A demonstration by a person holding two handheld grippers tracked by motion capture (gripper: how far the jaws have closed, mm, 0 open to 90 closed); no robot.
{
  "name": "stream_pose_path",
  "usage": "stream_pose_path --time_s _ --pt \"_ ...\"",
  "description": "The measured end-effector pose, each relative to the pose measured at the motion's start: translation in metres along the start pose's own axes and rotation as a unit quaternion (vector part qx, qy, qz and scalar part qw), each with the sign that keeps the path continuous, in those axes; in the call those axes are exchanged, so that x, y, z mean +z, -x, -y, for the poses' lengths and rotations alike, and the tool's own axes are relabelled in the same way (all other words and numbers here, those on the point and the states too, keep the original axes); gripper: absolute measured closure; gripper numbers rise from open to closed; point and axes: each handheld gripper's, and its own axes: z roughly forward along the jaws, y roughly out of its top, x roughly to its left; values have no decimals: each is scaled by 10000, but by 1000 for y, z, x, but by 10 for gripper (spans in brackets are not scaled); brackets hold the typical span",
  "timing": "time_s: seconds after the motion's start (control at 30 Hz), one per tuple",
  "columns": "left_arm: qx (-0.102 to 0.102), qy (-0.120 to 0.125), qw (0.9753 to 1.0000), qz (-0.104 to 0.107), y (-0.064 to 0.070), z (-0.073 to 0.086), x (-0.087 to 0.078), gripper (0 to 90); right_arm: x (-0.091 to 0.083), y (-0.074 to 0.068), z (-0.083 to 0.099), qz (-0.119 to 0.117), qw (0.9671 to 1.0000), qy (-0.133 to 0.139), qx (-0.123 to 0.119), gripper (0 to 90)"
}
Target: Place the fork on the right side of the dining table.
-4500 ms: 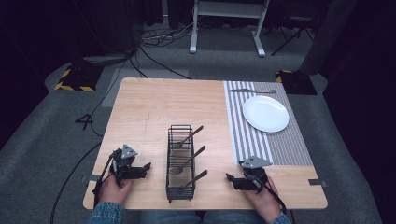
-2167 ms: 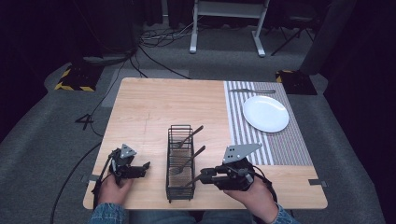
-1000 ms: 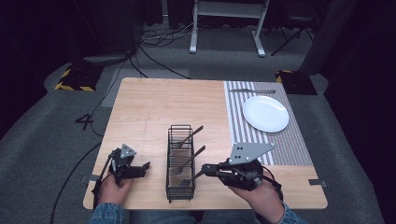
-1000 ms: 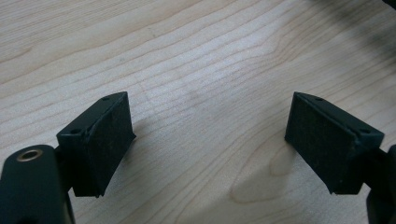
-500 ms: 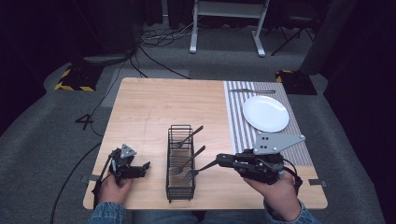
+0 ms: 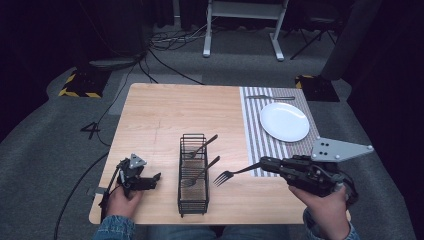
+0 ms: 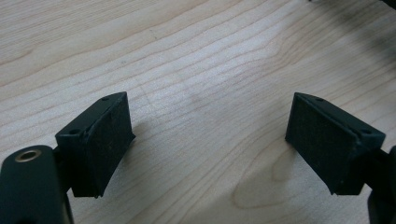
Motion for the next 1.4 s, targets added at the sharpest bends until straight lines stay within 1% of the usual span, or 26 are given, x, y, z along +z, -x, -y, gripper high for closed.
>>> stream_pose_path --time_s 0.03,0.1,0.23,0.27,0.3,0.33,0.37,0.53,0.57,0.67,0.7,0.73,0.77,0.8,0.83,0.87,0.93,1.0,1.07,1.2,1.37,1.4 --pt "-4 -2 10000 2 0 0 0 147 -6 5 0 63 10000 31 32 867" --pt "1 0 10000 -2 0 0 0 147 -11 9 0 134 9999 71 62 867" --pt "-12 -4 10000 7 0 0 0 147 -20 17 0 294 9994 162 93 867" --pt "-12 -4 10000 7 0 0 0 147 -20 17 0 294 9994 162 93 867" --pt "11 -6 10000 3 0 0 0 147 -24 20 -1 393 9990 199 119 867" --pt "11 -6 10000 3 0 0 0 147 -24 20 -1 393 9990 199 119 867" --pt "1 -6 10000 3 0 0 0 147 -28 24 -2 483 9985 224 147 867" --pt "2 -5 10000 4 0 0 0 146 -35 36 -1 677 9970 266 248 867" --pt "2 -5 10000 4 0 0 0 146 -35 36 -1 677 9970 266 248 867" --pt "-5 -5 10000 4 0 0 0 146 -38 49 1 830 9954 304 361 867" --pt "-5 -5 10000 4 0 0 0 146 -38 49 1 830 9954 304 361 867" --pt "-2 -4 10000 6 0 0 0 146 -39 55 2 912 9945 309 423 867" --pt "0 -4 10000 3 0 0 0 146 -40 58 3 955 9940 309 446 867" --pt "-12 -3 10000 9 0 0 0 146 -40 61 4 1019 9932 308 473 867" --pt "-12 -3 10000 9 0 0 0 146 -40 61 4 1019 9932 308 473 867" --pt "4 -5 10000 2 0 0 0 146 -40 66 7 1148 9916 310 501 867" --pt "1 -4 10000 4 0 0 0 146 -39 71 9 1340 9893 272 507 866" --pt "1 -4 10000 4 0 0 0 146 -38 77 11 1569 9861 212 494 867" --pt "2 -5 10000 4 0 0 0 146 -37 84 14 1710 9836 162 553 867" --pt "0 -3 10000 5 0 0 0 146 -34 98 21 1852 9801 135 705 867" --pt "2 -6 10000 3 0 0 0 146 -29 113 31 1969 9767 84 855 866" --pt "2 -6 10000 3 0 0 0 146 -29 113 31 1969 9767 84 855 866"
